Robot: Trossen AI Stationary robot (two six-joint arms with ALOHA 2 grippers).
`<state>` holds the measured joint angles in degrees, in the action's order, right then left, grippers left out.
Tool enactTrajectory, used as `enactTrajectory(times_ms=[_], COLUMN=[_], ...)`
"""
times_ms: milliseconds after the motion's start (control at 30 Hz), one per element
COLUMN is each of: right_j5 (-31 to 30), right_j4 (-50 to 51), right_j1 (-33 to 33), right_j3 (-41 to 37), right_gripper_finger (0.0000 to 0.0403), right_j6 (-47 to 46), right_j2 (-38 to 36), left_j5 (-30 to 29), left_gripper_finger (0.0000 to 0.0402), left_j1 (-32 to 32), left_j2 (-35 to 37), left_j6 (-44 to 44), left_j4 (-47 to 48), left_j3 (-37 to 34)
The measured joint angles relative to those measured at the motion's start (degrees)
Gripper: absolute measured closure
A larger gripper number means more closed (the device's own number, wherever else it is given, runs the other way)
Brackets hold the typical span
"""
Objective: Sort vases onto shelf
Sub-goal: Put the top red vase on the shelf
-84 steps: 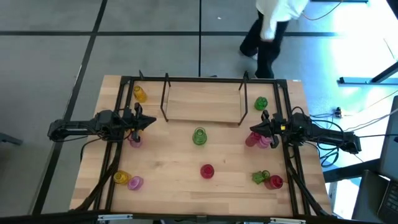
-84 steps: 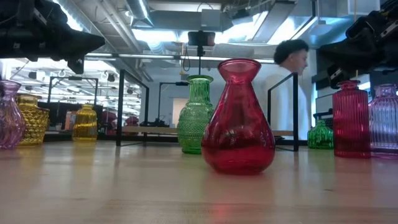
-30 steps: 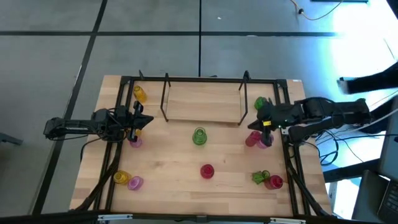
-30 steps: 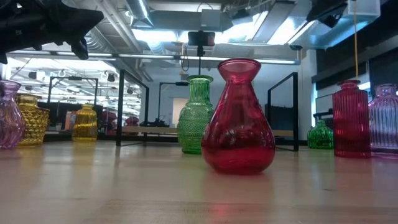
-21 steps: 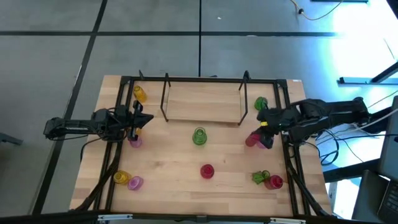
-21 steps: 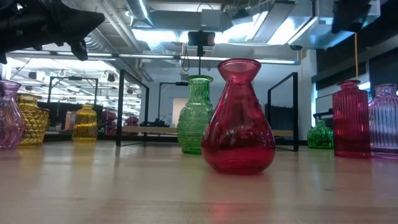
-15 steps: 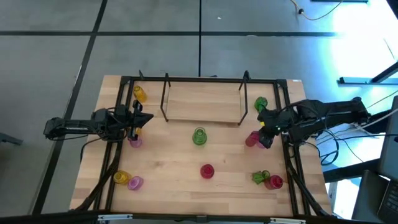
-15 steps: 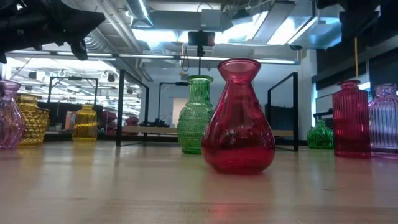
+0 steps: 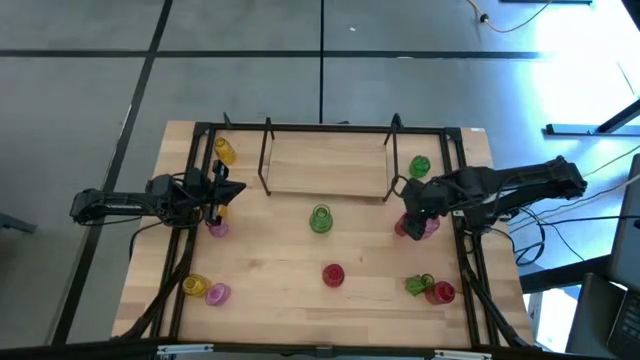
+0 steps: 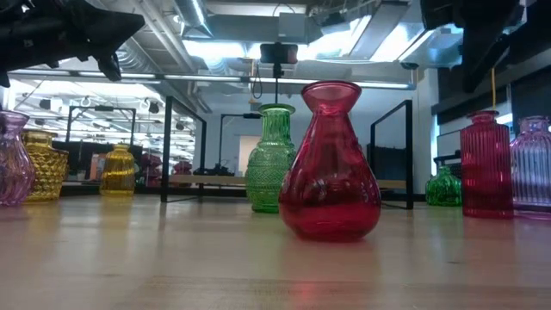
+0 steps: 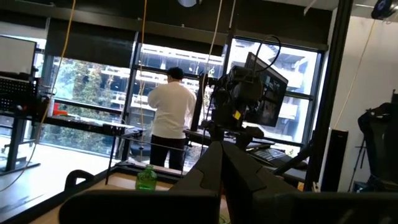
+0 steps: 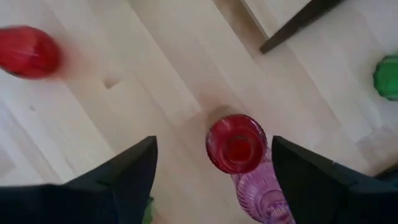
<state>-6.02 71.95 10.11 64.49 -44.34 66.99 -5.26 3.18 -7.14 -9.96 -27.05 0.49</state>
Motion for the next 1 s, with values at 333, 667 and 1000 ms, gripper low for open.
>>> enactTrajectory(times_ms=[333, 667, 1000], right_j5=[-0.9, 1.0, 1.1], right_j4=[6.0, 4.5, 3.5], right_j1=[-1.0, -1.5, -1.5], right_j3=[0.0, -0.1, -2.3], right_gripper_finger=[0.0114, 0.0148, 0.0150], right_j6=[-1.9, 1.1, 2.5], right_j2=[3.9, 7.7, 9.5], left_j5=[-0.2, -0.4, -0.4], left_gripper_finger=[0.0400, 0.0400, 0.0400], left_j1=[0.0, 0.0, 0.0], left_j2=[0.0, 0.0, 0.0], left_j6=[0.0, 0.0, -0.1], left_j4=[0.0, 0.0, 0.0], left_j3=[0.0, 0.0, 0.0])
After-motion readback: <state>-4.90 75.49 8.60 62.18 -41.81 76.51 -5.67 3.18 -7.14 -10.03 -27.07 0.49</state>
